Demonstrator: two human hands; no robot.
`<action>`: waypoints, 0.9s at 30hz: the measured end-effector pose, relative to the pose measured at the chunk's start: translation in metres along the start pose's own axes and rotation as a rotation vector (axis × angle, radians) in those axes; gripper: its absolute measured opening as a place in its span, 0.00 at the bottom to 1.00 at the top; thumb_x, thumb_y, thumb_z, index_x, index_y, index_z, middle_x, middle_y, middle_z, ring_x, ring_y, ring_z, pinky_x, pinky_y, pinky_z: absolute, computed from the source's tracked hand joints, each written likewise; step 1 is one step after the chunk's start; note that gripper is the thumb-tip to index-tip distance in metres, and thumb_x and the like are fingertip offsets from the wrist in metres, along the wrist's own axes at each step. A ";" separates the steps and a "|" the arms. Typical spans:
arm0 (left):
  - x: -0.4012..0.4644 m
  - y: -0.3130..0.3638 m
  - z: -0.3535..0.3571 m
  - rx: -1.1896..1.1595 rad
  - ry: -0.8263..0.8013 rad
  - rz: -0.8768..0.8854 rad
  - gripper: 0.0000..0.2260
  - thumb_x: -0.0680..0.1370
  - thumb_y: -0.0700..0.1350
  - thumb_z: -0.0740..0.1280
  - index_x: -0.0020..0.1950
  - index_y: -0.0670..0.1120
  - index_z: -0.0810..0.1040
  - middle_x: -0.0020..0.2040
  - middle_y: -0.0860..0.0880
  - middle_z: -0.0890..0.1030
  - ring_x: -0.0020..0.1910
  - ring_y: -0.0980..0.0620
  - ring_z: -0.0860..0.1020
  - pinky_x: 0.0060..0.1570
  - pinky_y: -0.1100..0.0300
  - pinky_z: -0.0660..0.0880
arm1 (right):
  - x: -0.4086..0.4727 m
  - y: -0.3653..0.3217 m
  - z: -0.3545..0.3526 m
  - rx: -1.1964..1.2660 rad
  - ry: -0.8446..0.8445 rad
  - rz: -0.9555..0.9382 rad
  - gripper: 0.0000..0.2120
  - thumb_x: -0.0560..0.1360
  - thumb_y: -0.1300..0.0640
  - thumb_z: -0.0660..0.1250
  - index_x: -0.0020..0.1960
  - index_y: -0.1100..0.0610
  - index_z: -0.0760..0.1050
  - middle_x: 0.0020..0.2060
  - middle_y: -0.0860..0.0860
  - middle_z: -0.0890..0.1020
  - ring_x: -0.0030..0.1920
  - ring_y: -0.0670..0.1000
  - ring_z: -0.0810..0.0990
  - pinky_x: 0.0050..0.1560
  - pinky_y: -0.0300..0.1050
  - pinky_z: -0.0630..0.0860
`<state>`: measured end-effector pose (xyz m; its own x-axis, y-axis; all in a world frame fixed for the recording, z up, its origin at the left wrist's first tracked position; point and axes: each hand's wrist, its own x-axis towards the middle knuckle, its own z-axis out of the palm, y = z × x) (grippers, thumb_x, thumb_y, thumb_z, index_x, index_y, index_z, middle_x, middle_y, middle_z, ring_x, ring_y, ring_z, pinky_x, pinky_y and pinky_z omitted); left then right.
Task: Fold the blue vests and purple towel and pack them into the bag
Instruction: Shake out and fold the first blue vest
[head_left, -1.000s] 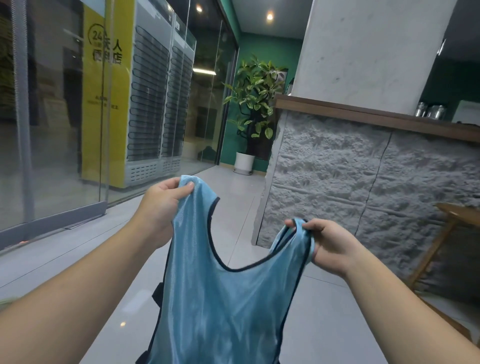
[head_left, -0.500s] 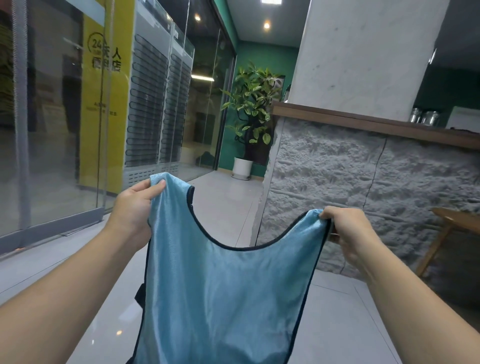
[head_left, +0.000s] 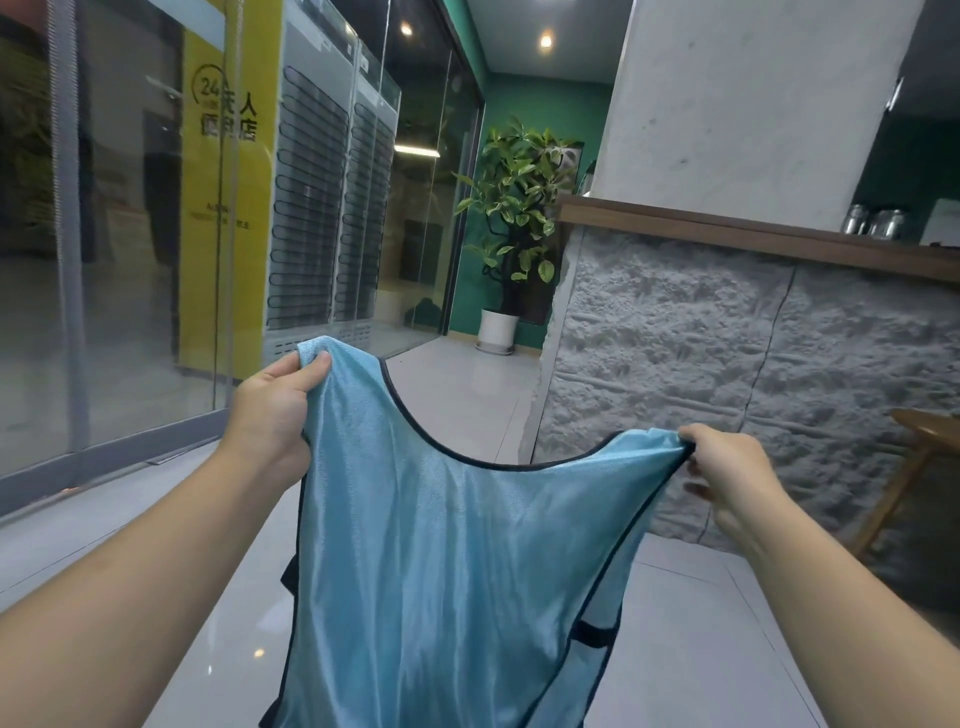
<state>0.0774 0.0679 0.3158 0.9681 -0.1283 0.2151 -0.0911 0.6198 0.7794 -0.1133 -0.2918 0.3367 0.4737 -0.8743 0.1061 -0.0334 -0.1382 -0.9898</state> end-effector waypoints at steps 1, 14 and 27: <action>0.000 -0.001 0.000 0.006 -0.016 -0.001 0.07 0.81 0.41 0.70 0.57 0.43 0.85 0.47 0.46 0.87 0.42 0.49 0.85 0.40 0.56 0.83 | 0.000 0.000 0.000 0.000 -0.004 -0.021 0.05 0.75 0.58 0.69 0.47 0.59 0.79 0.43 0.63 0.79 0.44 0.55 0.76 0.57 0.61 0.80; -0.006 0.002 0.010 0.039 -0.249 -0.026 0.09 0.80 0.42 0.70 0.58 0.42 0.84 0.51 0.43 0.86 0.46 0.46 0.85 0.47 0.53 0.83 | -0.014 -0.012 0.013 0.581 -0.356 0.058 0.14 0.83 0.58 0.66 0.63 0.66 0.80 0.57 0.60 0.84 0.57 0.55 0.82 0.67 0.51 0.77; -0.010 0.002 0.008 0.067 -0.244 -0.044 0.09 0.78 0.46 0.72 0.52 0.41 0.85 0.44 0.44 0.85 0.42 0.47 0.84 0.46 0.53 0.82 | -0.028 -0.017 0.013 0.540 -0.447 0.038 0.12 0.83 0.58 0.66 0.60 0.65 0.81 0.55 0.59 0.84 0.54 0.56 0.84 0.57 0.52 0.81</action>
<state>0.0654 0.0645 0.3198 0.8873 -0.3424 0.3091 -0.0728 0.5576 0.8269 -0.1147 -0.2596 0.3490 0.8012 -0.5828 0.1360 0.3299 0.2404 -0.9129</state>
